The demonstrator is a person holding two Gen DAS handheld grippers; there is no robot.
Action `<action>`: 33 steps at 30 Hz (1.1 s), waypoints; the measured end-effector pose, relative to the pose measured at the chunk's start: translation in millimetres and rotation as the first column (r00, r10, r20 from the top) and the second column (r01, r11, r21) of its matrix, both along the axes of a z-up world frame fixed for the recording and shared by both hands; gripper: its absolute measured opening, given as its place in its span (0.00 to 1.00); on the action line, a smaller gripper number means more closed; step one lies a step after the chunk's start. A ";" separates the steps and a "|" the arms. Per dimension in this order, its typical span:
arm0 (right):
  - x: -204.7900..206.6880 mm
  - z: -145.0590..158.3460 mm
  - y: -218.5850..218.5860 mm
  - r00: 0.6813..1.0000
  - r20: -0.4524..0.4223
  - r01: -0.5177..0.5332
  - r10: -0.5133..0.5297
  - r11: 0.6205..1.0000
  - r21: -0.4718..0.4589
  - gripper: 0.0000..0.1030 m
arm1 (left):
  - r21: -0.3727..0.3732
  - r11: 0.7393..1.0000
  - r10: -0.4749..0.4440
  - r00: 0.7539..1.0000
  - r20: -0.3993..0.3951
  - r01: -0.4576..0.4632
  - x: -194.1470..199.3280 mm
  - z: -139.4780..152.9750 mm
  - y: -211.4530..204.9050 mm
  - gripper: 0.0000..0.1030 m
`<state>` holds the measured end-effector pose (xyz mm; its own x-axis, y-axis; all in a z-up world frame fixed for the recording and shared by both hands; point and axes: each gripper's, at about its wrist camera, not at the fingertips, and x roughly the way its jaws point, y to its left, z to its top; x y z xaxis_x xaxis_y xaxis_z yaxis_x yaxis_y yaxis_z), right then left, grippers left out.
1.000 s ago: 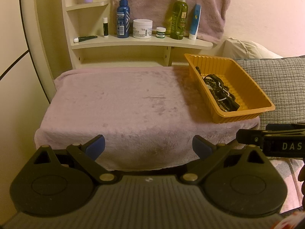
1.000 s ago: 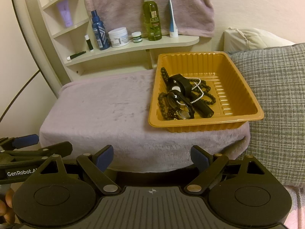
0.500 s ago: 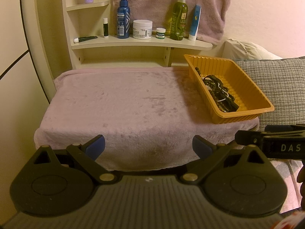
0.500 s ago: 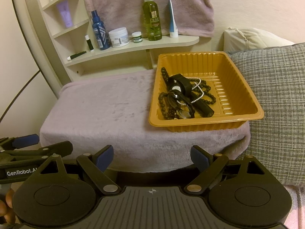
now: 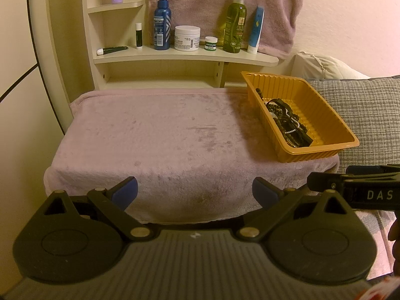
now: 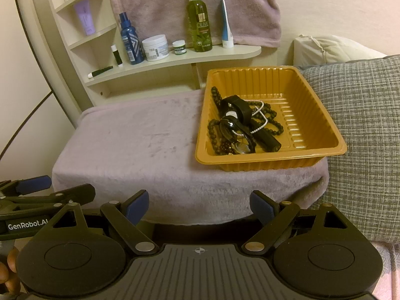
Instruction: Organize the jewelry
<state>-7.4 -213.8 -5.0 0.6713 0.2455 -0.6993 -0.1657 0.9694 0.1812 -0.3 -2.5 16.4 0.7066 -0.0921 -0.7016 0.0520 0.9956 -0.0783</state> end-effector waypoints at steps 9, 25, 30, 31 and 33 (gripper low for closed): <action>0.0 0.1 0.2 1.000 -0.001 0.000 0.000 1.000 0.000 0.85 | -0.001 1.000 -0.002 1.000 0.001 0.002 0.0 -0.2 1.2 0.95; -0.5 -0.9 0.6 1.000 -0.001 0.000 0.000 1.000 0.001 0.85 | -0.002 1.000 -0.001 1.000 0.000 0.001 0.1 -0.4 1.0 0.95; -0.5 -0.9 0.9 1.000 -0.002 0.000 0.000 1.000 0.001 0.85 | -0.004 1.000 0.002 1.000 -0.001 -0.002 0.2 0.2 0.3 0.95; -0.2 -0.9 0.6 1.000 -0.002 0.000 0.000 1.000 0.001 0.85 | -0.004 1.000 0.002 1.000 -0.001 -0.002 0.4 0.1 0.9 0.95; -0.3 -1.0 0.8 1.000 -0.002 0.000 0.000 1.000 0.001 0.85 | -0.005 1.000 0.005 1.000 -0.002 -0.005 0.4 -0.2 0.5 0.95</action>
<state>-7.7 -213.0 -6.0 0.6700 0.2465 -0.7002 -0.1655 0.9691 0.1828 0.2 -2.0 16.2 0.7060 -0.0919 -0.7022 0.0467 0.9954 -0.0834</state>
